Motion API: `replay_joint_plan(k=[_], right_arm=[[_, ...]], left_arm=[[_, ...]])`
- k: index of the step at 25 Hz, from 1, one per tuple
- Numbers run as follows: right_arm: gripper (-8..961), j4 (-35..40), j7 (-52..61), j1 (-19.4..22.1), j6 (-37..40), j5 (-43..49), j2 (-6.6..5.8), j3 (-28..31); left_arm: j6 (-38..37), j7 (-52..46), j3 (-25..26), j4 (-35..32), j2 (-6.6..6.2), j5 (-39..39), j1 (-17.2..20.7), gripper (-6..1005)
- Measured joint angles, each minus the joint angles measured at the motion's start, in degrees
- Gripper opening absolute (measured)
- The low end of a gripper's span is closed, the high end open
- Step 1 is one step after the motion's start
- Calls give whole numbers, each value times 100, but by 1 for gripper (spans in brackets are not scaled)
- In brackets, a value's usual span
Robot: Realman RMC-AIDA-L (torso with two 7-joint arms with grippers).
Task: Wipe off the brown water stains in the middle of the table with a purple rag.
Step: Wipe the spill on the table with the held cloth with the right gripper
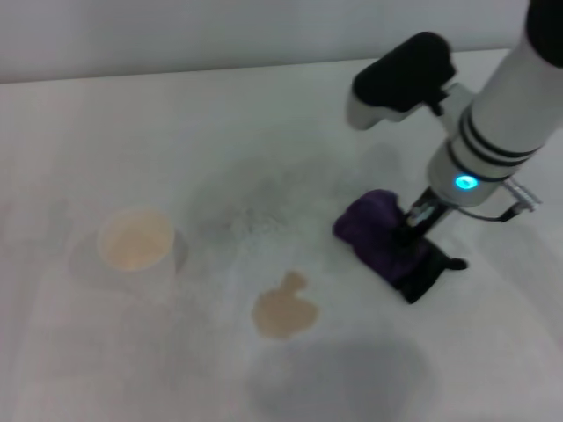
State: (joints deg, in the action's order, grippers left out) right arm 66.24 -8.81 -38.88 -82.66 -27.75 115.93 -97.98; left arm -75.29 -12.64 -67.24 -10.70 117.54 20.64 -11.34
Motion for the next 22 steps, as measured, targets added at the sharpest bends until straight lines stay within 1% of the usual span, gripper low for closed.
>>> replay_joint_plan(k=[1,2,3,12,16,19,22], right_arm=[[116,102,79,-12,-3,-49,4,-175],[116,284,235,-57,1,-226,18,-548],[115,284,235,-57,1,-226,18,-548],[114,839,1094,-342,270,-883,27,-2023],[114,1046,1258,-372,516,-1221,26,-2428],[114,1046,1206,-389,760,-1584,26,-2655],[114,942,1151,-463,901,-1751,26,-2810]], left_arm=[[0,46,0,7,17,5,0,876],[2,49,0,7,27,7,0,876],[8,52,0,6,41,14,1,876],[-3,59,0,-2,77,148,9,877],[-6,60,1,-2,79,151,10,877],[-9,61,0,-2,83,153,-5,877],[-11,61,-4,3,85,159,-37,877]])
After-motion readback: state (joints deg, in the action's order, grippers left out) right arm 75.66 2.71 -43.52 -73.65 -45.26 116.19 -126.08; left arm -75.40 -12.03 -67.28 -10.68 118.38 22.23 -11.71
